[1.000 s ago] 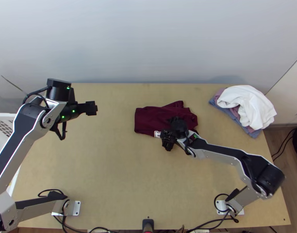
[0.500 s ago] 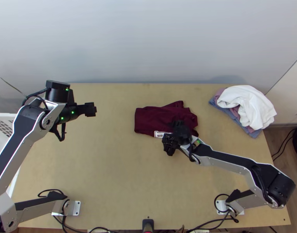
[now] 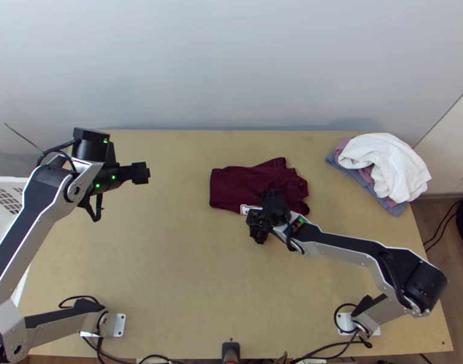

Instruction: Fold the t-shirt

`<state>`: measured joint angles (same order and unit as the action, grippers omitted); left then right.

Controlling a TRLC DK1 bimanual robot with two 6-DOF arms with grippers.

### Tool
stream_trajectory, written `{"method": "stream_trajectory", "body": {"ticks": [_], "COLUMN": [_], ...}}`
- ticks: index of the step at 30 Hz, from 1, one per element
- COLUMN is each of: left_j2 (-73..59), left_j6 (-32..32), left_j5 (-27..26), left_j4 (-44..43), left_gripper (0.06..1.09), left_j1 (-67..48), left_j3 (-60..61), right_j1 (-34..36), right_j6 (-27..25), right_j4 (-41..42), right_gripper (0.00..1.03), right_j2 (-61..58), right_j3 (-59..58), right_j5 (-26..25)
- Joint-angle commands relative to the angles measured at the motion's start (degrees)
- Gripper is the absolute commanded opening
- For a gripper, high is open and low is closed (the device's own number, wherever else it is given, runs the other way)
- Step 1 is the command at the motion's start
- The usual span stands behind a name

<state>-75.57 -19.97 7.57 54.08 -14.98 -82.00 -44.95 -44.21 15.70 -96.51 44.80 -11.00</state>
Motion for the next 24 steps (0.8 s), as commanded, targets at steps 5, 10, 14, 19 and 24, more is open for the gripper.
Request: {"method": "stream_trajectory", "body": {"ticks": [5, 10, 14, 19, 24], "left_j2": [-0.2, -0.2, -0.1, 0.0, 0.7], "left_j6": [0.1, 0.2, 0.9, 1.2, 1.8], "left_j5": [0.0, -0.1, -0.1, -0.1, -0.1], "left_j4": [-0.1, -0.2, -0.2, -0.1, -0.2], "left_gripper": [1.05, 1.05, 1.05, 1.05, 1.05], "left_j1": [0.6, 0.9, 1.4, 1.6, 1.8], "left_j3": [0.8, 0.8, 0.9, 1.0, 1.3], "right_j1": [0.2, 1.8, 3.6, 6.1, 7.8], "right_j6": [-1.6, -1.8, -2.5, -3.1, -4.3], "right_j4": [1.4, 1.5, 1.5, 0.9, -0.7], "right_gripper": [0.99, 0.99, 0.99, 0.99, 0.87], "right_j2": [-4.9, -7.2, -8.9, -12.9, -17.8], "right_j3": [3.1, 5.5, 7.8, 12.8, 18.0], "right_j5": [-1.5, -2.2, -2.2, -2.2, -2.1]}}
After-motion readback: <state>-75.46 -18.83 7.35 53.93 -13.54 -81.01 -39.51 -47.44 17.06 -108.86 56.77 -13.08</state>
